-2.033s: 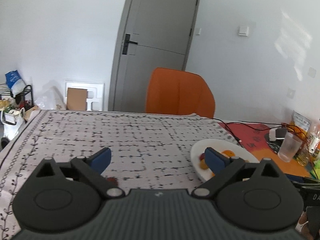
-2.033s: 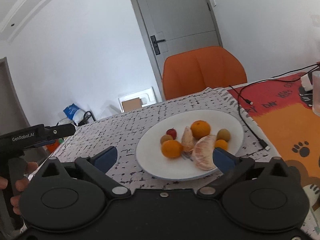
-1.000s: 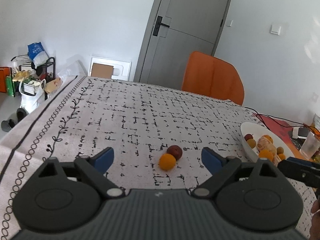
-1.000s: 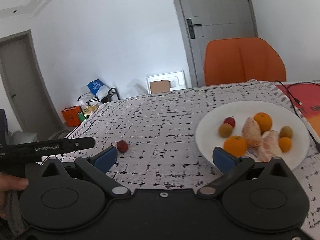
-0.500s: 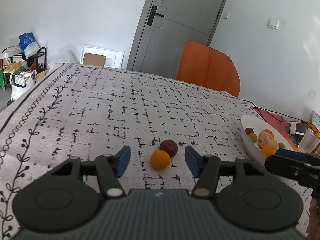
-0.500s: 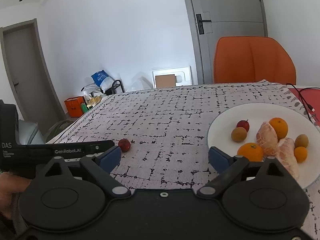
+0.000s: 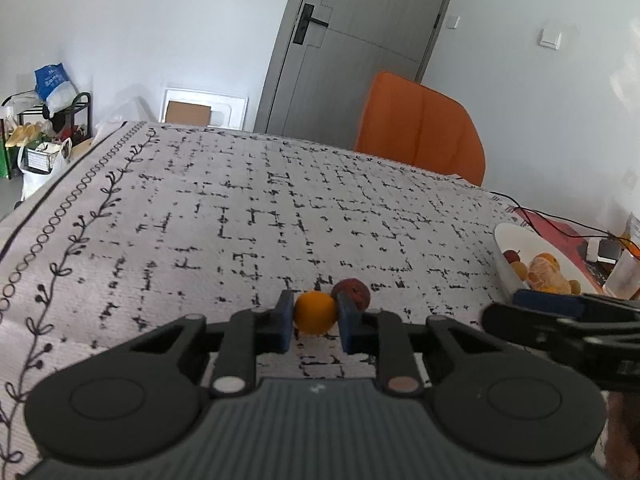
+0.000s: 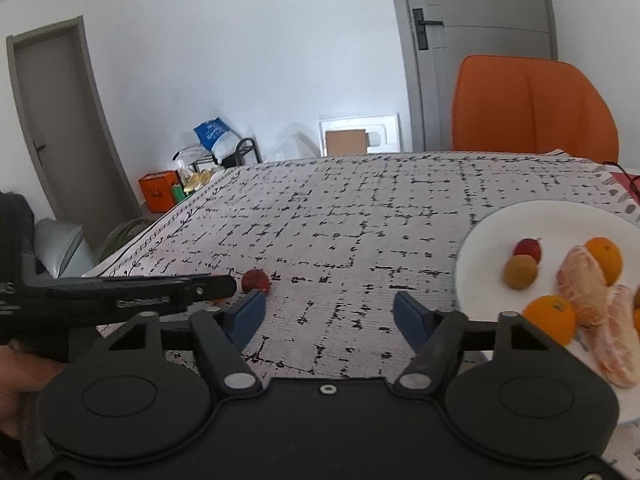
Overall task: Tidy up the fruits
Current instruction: 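Grasp the small orange with the left tool while the right tool grasps the red fruit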
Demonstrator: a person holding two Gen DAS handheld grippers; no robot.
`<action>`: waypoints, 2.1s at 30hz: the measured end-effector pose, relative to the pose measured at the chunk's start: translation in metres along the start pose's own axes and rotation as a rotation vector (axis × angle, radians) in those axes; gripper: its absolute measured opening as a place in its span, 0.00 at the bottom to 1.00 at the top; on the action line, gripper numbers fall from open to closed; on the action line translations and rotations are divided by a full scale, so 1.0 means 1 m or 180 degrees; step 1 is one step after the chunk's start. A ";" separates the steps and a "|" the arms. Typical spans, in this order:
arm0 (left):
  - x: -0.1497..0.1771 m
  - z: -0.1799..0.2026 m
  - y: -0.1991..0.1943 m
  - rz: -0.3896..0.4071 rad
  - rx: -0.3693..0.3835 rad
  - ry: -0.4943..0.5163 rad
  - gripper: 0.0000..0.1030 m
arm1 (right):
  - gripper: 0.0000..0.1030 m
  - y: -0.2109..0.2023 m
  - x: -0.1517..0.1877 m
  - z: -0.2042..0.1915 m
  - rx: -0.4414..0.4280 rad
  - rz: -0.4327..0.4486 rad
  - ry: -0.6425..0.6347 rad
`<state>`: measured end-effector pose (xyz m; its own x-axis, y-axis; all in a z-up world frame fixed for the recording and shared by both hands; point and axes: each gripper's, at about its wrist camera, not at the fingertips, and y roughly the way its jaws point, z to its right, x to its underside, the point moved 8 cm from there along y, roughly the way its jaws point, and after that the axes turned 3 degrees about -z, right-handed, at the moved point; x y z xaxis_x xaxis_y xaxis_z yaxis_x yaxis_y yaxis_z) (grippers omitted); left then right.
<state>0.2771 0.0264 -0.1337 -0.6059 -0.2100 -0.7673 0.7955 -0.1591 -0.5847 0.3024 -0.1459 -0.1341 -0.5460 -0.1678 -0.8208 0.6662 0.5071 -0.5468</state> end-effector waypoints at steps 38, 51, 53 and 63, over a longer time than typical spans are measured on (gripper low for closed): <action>-0.002 -0.082 -0.054 0.0221 -0.0967 -0.0302 0.21 | 0.21 0.073 -0.008 -0.068 0.0110 -0.0287 -0.0400; -0.007 -0.041 -0.056 0.0281 -0.0723 -0.0116 0.21 | 0.21 0.026 -0.009 -0.048 0.0374 0.0004 -0.0232; -0.009 -0.030 -0.055 0.0288 -0.0642 -0.0046 0.21 | 0.21 0.016 -0.011 -0.039 0.0413 0.0052 -0.0172; -0.015 0.019 -0.053 0.0308 -0.0406 0.0131 0.21 | 0.21 -0.029 -0.019 -0.007 0.0485 0.0250 0.0060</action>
<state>0.2440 0.0193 -0.0866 -0.5281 -0.1785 -0.8302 0.8452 -0.0158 -0.5342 0.2897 -0.1519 -0.1016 -0.4978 -0.1161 -0.8595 0.7756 0.3838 -0.5011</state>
